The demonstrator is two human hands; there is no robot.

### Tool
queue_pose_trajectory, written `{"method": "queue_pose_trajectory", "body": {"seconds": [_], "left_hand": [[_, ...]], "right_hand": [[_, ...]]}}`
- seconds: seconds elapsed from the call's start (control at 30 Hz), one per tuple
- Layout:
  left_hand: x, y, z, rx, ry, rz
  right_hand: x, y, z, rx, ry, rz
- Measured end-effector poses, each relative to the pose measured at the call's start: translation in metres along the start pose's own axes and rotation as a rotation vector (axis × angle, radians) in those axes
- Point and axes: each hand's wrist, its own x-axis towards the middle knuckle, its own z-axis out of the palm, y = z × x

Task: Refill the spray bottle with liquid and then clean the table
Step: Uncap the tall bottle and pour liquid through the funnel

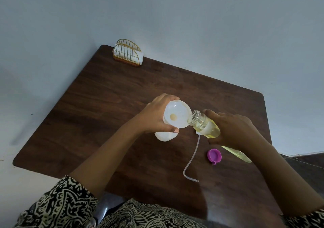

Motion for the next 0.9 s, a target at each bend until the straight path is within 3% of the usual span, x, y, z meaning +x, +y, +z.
{"method": "queue_pose_trajectory", "body": {"seconds": [0.9], "left_hand": [[-0.0004,0.0036,-0.0002,0.026,0.010,0.013]], "right_hand": [[-0.0009,-0.0015,-0.0047,-0.011,-0.013,-0.010]]}}
